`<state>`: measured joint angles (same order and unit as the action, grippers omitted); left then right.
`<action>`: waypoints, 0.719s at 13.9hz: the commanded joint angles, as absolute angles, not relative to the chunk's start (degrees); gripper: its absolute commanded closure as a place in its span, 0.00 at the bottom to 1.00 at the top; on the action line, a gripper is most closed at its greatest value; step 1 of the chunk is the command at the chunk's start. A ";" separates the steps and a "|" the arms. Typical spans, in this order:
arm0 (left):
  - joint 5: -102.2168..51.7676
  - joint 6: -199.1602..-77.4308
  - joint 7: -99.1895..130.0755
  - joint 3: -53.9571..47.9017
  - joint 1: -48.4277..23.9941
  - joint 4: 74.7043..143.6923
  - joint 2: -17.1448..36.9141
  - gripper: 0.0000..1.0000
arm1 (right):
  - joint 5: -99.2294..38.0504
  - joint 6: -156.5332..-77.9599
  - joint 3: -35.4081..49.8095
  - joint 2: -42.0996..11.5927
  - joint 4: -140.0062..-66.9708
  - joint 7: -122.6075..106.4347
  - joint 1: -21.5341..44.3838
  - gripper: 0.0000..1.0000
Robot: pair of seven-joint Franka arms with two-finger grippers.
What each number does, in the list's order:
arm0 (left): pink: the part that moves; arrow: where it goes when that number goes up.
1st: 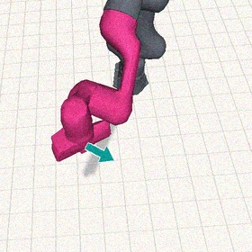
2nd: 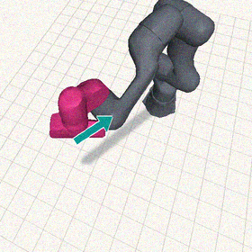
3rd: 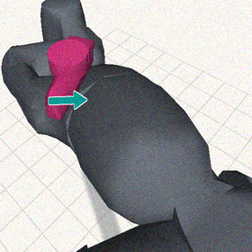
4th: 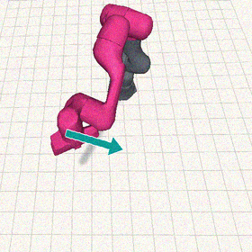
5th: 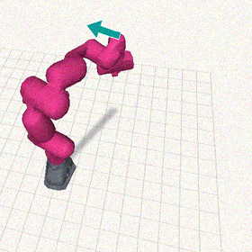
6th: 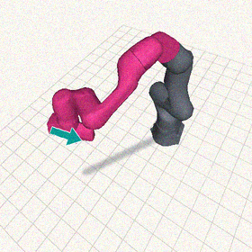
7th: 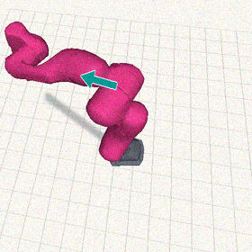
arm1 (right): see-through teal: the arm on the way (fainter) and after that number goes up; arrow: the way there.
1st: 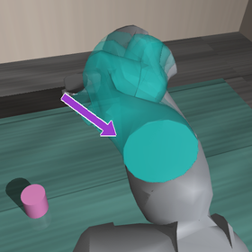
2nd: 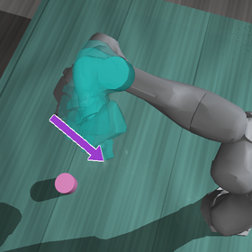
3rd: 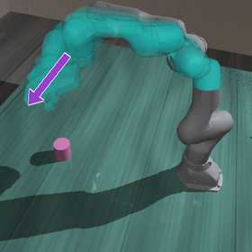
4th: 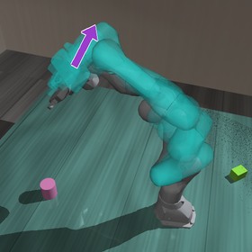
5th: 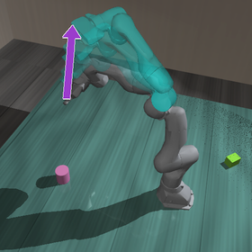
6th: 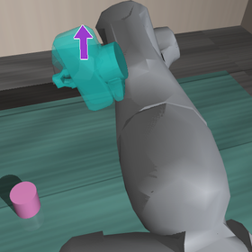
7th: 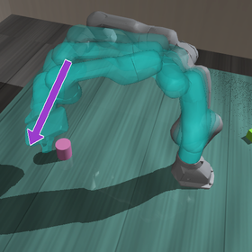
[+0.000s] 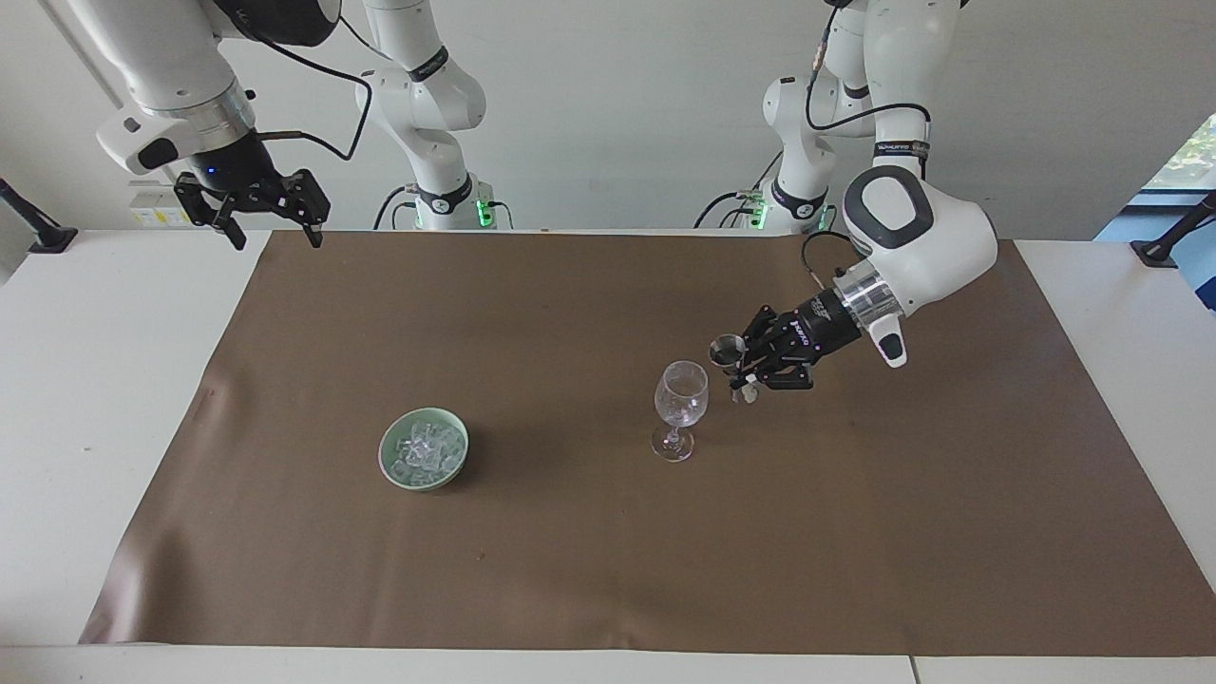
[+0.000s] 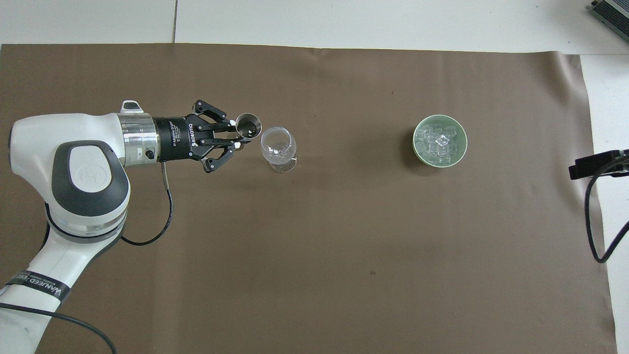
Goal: Pour wine and add ice with both arms
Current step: 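Lift the silver bottle with the left gripper toward the glass cup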
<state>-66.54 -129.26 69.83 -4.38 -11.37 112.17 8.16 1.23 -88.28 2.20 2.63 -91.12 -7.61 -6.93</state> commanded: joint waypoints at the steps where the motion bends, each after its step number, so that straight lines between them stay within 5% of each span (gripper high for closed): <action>1: -65.83 -133.40 71.46 -3.60 -13.45 113.82 6.50 1.00 | 0.26 -88.07 2.37 3.60 -92.11 -6.86 -7.29 0.00; 10: -62.85 -140.80 71.28 -3.60 -16.00 113.82 7.12 1.00 | 0.26 -88.07 2.37 3.69 -92.11 -6.86 -7.29 0.00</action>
<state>-64.91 -139.22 70.10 -4.40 -14.77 112.82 8.17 1.23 -88.28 2.20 2.63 -91.12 -7.61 -6.93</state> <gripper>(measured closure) 0.780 0.000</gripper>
